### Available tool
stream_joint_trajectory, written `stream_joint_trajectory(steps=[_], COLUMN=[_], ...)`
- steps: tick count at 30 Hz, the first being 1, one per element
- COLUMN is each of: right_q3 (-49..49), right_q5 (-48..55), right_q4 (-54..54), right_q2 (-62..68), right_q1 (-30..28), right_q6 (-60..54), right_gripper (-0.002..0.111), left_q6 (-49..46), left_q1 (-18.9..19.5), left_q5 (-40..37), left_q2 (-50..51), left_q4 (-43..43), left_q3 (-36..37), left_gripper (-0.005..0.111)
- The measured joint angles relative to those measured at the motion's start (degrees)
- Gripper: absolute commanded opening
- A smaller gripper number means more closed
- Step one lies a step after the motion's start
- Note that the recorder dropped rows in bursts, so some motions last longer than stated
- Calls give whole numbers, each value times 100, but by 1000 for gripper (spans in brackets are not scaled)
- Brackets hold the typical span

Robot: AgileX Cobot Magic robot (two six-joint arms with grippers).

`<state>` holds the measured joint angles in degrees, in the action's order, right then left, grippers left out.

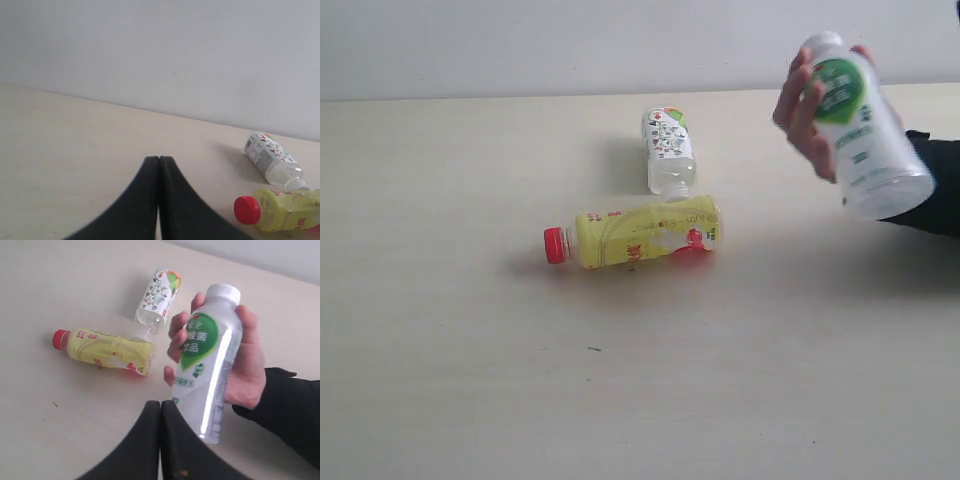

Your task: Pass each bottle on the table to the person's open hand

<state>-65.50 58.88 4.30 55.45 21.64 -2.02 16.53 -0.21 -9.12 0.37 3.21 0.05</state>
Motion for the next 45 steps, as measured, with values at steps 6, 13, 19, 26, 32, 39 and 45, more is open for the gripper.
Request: stream_joint_trajectory(steps=[6, 13, 19, 26, 32, 39, 45], right_q3=[2165, 3344, 3835, 3891, 3891, 3891, 3891], right_q5=[-1233, -2001, -2217, -2423, -2423, -2423, -2445], right_q4=[12, 107, 186, 187, 187, 187, 187], right_q2=[-2064, -3721, -4321, -4572, -4652, -4704, -4912], right_q1=[0, 0, 0, 0, 0, 0, 0], right_q6=[-353, -364, -364, -364, -364, -364, -364], right_gripper=[0, 0, 0, 0, 0, 0, 0], left_q6=[0, 0, 0, 0, 0, 0, 0], left_q1=[0, 0, 0, 0, 0, 0, 0], left_q5=[0, 0, 0, 0, 0, 0, 0], left_q2=[0, 0, 0, 0, 0, 0, 0], left_q4=[0, 0, 0, 0, 0, 0, 0], left_q3=[0, 0, 0, 0, 0, 0, 0], left_gripper=[2, 2, 2, 2, 2, 2, 2])
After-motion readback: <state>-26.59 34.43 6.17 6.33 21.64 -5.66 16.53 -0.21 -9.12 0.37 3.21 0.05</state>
